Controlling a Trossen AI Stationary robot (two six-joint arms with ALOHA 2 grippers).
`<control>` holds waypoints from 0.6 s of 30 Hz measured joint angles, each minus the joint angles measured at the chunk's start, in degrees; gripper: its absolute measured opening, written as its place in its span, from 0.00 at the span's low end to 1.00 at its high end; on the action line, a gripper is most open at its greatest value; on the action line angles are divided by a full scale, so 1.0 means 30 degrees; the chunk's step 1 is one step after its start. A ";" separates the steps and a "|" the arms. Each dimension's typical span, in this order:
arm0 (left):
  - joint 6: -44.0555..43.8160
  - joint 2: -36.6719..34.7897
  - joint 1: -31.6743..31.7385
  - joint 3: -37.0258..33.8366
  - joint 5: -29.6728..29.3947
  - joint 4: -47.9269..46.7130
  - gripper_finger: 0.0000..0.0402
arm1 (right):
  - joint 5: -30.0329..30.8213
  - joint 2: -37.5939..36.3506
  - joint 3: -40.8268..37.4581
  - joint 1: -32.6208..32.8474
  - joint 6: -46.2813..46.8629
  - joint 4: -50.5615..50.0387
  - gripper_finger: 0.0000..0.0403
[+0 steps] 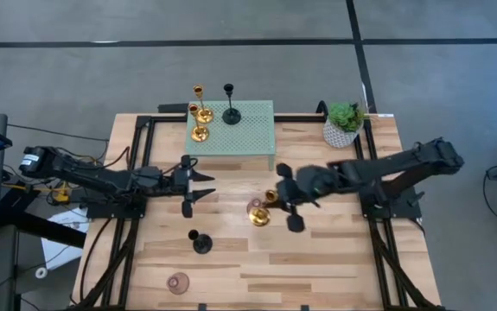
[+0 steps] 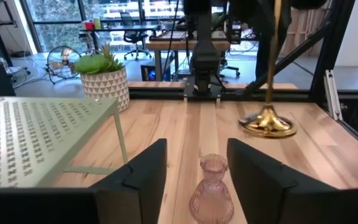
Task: Pick & Place candle stick holders
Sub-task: Put the gold candle holder on the shelf aligned with the other gold candle holders
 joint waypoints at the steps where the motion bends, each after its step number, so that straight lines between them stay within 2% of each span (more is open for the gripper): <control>1: 0.0001 0.0098 -0.0007 0.0007 -0.0005 -0.0012 0.43 | -0.0198 0.0504 0.0629 -0.0400 -0.0358 -0.0198 0.00; 9: -0.0568 0.0620 -0.0007 0.0061 -0.0005 0.0437 0.43 | -0.3158 0.4341 0.4467 -0.2859 -0.2636 -0.0578 0.00; 18: -0.1718 0.0608 -0.0007 0.0058 -0.0012 0.0925 0.40 | -0.3677 0.7102 0.6833 -0.4299 -0.3678 -0.0429 0.00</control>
